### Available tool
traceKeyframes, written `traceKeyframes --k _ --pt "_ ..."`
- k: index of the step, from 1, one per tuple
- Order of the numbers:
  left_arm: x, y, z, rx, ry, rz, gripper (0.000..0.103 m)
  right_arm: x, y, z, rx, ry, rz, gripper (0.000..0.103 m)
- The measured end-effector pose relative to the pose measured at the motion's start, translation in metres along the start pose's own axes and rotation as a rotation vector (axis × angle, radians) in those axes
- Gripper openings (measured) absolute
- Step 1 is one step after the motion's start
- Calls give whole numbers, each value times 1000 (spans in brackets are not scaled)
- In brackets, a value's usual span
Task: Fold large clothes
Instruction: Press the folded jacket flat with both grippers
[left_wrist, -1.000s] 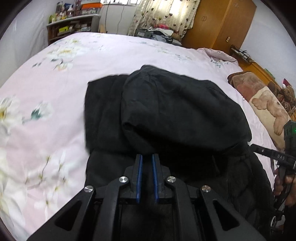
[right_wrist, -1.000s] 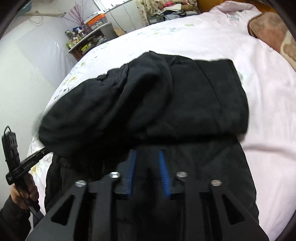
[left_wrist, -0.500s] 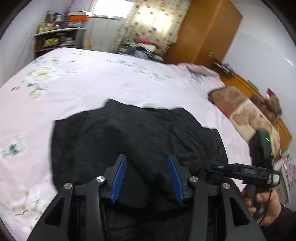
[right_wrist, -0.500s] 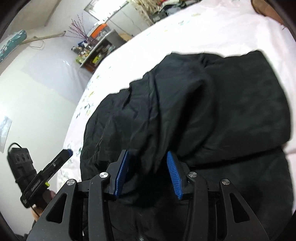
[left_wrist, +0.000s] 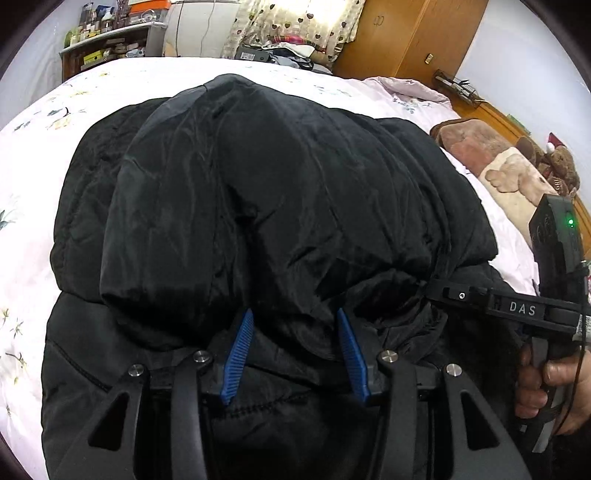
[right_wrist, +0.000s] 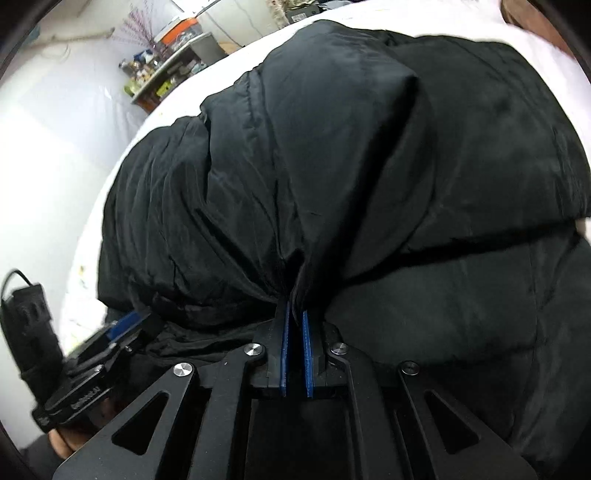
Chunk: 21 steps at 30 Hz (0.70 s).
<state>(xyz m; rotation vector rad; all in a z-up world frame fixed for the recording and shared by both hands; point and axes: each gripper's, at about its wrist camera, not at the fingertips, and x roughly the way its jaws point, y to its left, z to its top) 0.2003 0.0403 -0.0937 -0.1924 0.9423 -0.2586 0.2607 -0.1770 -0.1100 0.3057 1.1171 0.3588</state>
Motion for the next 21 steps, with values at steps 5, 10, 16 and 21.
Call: traceKeyframes --k 5,10,16,21 --pt "-22 -6 8 -29 29 -21 50 -23 8 7 -21 0 5 18" --pt "-67 -4 20 0 -75 -13 49 -81 21 17 -143 -147 -30 19" --pt "-40 18 81 -42 -177 108 49 -72 23 69 -165 -249 -121 19" --pt "11 56 62 -92 -83 164 51 -28 -17 74 -106 -165 -201 18"
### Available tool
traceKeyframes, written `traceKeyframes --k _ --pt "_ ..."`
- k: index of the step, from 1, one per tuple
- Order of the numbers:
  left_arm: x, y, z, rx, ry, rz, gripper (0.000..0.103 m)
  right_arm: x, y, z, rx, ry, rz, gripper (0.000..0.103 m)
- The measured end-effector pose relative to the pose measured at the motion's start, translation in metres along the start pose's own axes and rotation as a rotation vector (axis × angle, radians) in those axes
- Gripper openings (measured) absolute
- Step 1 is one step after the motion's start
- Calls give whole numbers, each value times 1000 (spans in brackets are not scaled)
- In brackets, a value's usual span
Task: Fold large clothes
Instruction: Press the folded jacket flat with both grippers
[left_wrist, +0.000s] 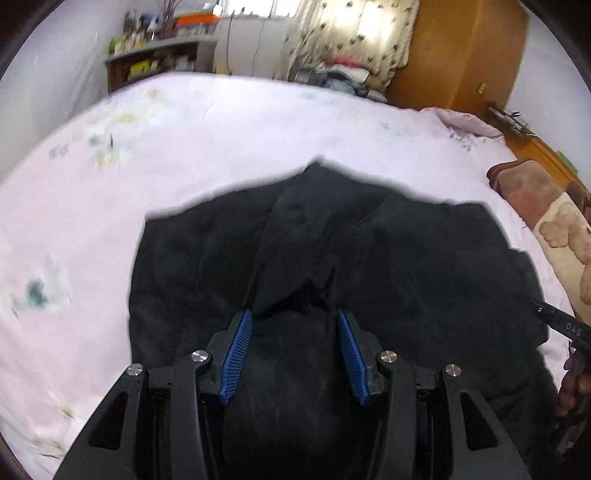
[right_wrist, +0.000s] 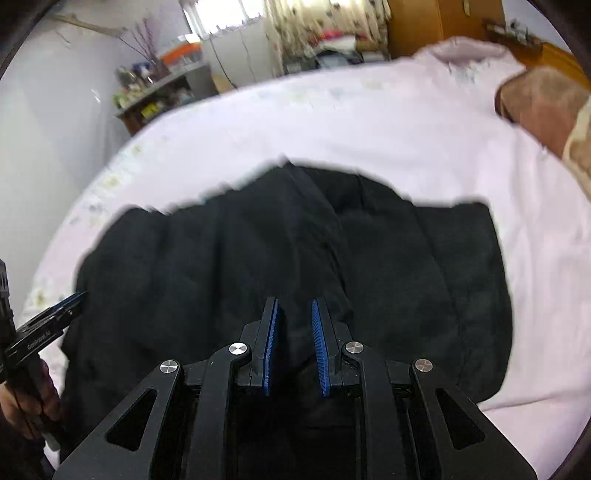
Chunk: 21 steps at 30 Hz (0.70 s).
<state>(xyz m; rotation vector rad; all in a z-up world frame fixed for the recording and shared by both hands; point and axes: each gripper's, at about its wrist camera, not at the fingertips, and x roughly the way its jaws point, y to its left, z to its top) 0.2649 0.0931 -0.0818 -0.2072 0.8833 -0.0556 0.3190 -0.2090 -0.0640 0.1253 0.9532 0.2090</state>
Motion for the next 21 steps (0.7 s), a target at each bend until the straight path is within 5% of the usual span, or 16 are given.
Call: traceKeyframes --k 5,9,13,17,21 --pt "4 3 -13 17 -29 -7 51 9 -19 -24 26 -1 6 19" --pt "-21 5 0 -4 -10 -21 51 -7 -23 -10 63 20 23 20" --pt "-41 -2 32 40 -112 -22 50 -40 -14 23 7 -104 38 22" --pt "-4 -15 73 46 -109 -24 50 -14 7 61 -47 -109 63 22" --pt "50 -15 75 57 -12 30 51 46 11 73 -72 16 2 22"
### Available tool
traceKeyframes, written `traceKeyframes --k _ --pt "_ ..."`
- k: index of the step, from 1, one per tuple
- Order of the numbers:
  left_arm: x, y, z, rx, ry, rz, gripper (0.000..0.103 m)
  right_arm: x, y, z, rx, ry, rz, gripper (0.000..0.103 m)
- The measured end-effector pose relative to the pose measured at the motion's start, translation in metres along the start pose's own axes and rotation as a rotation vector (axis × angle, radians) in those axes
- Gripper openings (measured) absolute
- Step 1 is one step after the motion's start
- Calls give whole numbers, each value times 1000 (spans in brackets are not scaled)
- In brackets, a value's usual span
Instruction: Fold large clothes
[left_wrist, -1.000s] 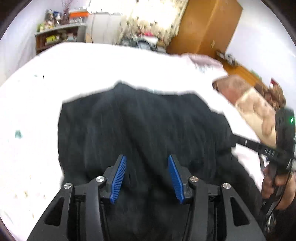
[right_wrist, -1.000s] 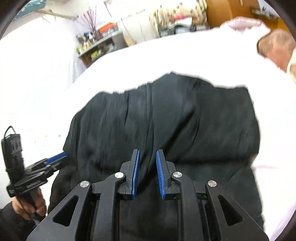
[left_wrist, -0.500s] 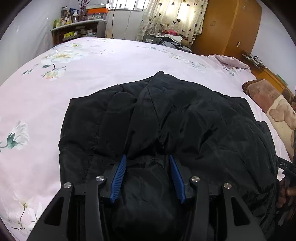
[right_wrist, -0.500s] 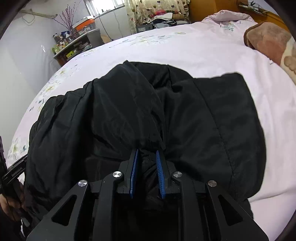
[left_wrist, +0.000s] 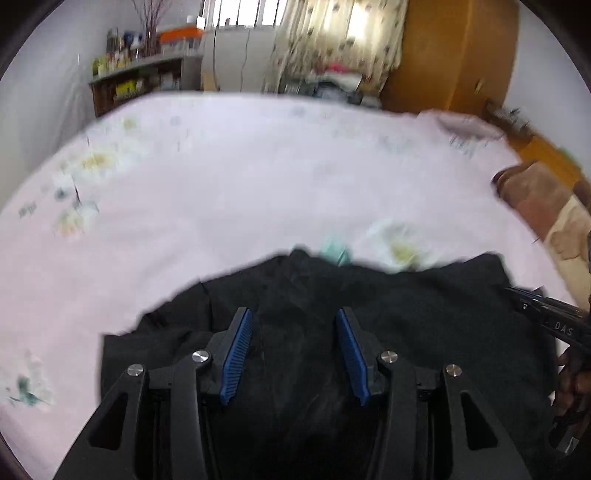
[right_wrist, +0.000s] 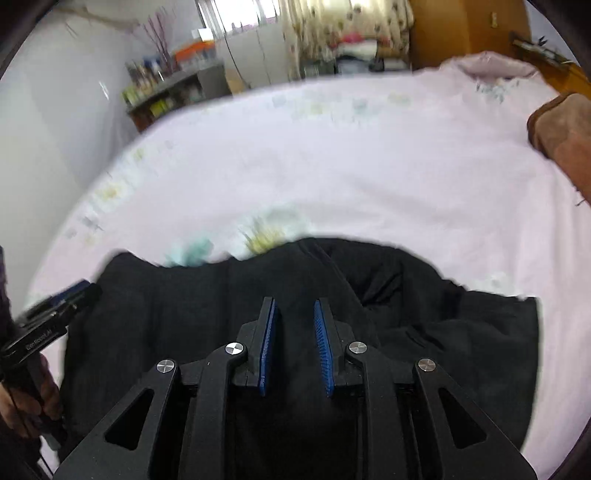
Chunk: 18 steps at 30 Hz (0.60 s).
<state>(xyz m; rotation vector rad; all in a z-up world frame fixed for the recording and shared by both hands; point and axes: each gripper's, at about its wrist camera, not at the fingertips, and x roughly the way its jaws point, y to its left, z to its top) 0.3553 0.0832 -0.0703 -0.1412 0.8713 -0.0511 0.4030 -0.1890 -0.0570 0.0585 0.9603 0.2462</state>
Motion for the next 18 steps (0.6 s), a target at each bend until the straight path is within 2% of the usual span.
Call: traceKeyframes --k 1,3,7,11,14,18 --pt "6 2 -2 -6 9 -4 51 13 -5 -5 5 34 -26 22" --pt "0 3 -4 -19 0 -18 51 17 -16 -13 51 39 -7 22" --pt "-45 -1 -16 -12 -60 -66 50 -28 -12 -26 63 -47 11 22" --pt "-98 -17 -44 18 -124 -161 50 -82 9 -59 25 -120 106 22" --pt "-113 -30 -78 45 -82 -218 50 -92 34 -94 -6 -79 172 22" --pt "-84 -41 -122 71 47 -192 50 -70 52 -128 -61 18 156 22"
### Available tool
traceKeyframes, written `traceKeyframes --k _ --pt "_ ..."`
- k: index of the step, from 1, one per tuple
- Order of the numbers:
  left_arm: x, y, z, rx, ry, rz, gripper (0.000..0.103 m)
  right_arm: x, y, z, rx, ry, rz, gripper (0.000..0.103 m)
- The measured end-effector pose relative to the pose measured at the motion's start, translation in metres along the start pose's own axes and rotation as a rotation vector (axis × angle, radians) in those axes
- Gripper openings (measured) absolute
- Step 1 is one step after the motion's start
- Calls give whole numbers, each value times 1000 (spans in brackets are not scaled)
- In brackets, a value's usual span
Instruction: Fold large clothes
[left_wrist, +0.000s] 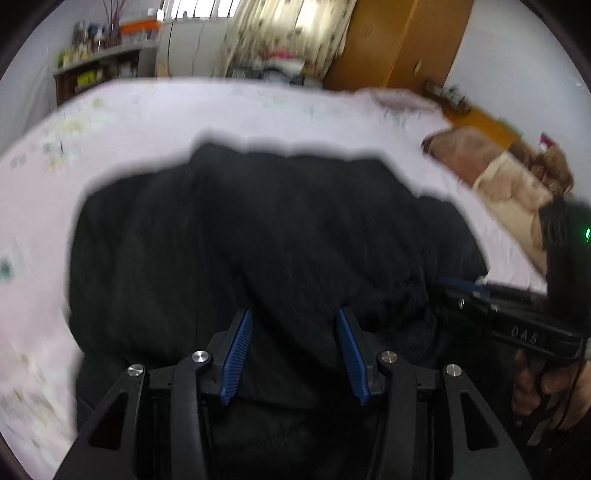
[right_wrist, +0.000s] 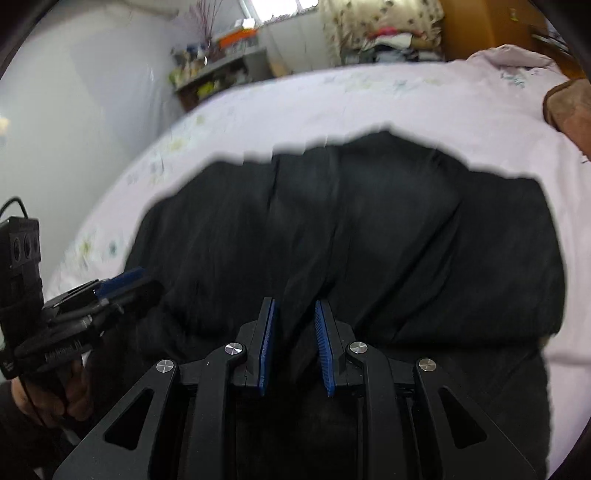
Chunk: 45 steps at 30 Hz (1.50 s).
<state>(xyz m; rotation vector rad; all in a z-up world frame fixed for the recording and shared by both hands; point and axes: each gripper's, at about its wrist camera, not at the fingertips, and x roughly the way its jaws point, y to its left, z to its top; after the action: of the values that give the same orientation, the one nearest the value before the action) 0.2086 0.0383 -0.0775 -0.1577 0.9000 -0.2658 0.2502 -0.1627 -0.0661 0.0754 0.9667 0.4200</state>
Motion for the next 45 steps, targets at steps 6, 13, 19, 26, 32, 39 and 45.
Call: traceKeyframes --k 6,13,19,26,32,39,45 --pt "12 -4 0 -6 8 37 50 28 -5 -6 13 70 -42 22" --pt "-34 -12 -1 5 -6 65 50 -23 3 -10 24 32 -75 22" --pt "-97 -16 -33 3 -64 95 50 -95 10 -46 30 -55 -106 41" --pt "-154 -21 -72 -6 -75 129 53 -149 27 -91 14 -81 -137 41" --pt "-185 -23 -98 -16 -88 135 54 -175 44 -116 5 -97 -141 42" --pt "-203 -21 -124 -11 -100 161 56 -193 41 -144 30 -105 -154 42" --pt "-204 -4 -144 -40 -96 205 61 -202 15 -166 84 -101 -200 51"
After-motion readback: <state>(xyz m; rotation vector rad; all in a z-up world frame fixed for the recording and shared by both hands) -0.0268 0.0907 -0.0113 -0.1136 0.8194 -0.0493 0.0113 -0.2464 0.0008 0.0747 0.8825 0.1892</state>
